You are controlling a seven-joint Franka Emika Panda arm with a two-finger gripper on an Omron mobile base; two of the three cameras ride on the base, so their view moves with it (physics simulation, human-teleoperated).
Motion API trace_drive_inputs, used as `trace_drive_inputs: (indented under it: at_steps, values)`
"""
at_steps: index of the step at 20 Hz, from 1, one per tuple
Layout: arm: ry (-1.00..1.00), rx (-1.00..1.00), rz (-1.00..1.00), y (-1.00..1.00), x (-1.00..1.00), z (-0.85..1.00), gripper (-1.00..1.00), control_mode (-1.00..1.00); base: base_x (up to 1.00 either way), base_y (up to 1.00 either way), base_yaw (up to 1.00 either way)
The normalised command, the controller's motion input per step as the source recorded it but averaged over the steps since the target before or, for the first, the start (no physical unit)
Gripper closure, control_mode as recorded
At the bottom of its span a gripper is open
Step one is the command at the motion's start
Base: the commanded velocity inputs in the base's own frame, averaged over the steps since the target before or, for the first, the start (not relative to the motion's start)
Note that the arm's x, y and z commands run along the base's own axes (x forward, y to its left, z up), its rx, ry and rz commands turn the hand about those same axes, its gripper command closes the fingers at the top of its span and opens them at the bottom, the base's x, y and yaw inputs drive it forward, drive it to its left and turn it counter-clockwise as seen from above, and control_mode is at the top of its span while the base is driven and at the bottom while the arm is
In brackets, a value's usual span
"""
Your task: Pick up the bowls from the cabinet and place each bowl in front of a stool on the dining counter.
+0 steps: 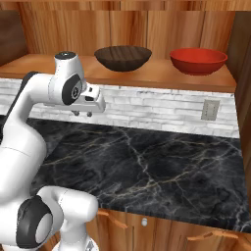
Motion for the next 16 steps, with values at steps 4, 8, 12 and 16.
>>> trace_drive_inputs:
  at_steps: [4, 8, 12, 16]
  values:
    - [-0.13, 0.01, 0.00, -0.13, -0.39, 0.00, -1.00, -1.00, 0.00, 0.00, 0.00]
    - [-0.24, 0.04, -0.09, -0.36, -0.36, 0.02, -1.00, -1.00, 0.00, 0.00, 0.00]
    - [-0.04, 0.29, -0.06, -0.29, -0.01, 0.14, -1.00, -1.00, 0.00, 0.00, 0.00]
    - [-0.08, 0.24, -0.13, -0.36, -0.05, 0.65, -1.00, -1.00, 0.00, 0.00, 0.00]
